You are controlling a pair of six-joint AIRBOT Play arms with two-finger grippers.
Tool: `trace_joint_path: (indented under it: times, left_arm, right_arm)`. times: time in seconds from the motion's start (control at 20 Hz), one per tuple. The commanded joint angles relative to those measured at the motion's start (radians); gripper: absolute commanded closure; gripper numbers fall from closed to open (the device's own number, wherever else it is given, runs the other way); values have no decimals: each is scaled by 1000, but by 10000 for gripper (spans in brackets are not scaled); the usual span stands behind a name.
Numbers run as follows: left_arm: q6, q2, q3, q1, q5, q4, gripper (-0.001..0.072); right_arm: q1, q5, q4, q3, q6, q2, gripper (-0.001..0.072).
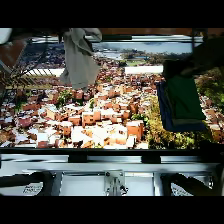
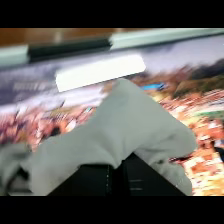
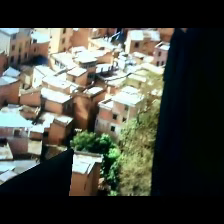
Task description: Fold the shirts.
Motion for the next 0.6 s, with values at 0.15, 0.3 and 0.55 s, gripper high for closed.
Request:
trace_joint_path:
  times: [0.15, 0.3, 0.55]
  left_arm:
    - [-36, 259, -104, -219, -155, 0, 672]
    - [-80, 228, -288, -335, -158, 0, 672]
    - [-234, 100, -496, -487, -82, -98, 139]
  right_arm:
    - [0, 9, -253, 0, 22, 353, 103]
    - [0, -26, -249, 0, 53, 427, 103]
    - [0, -171, -203, -1, 38, 405, 103]
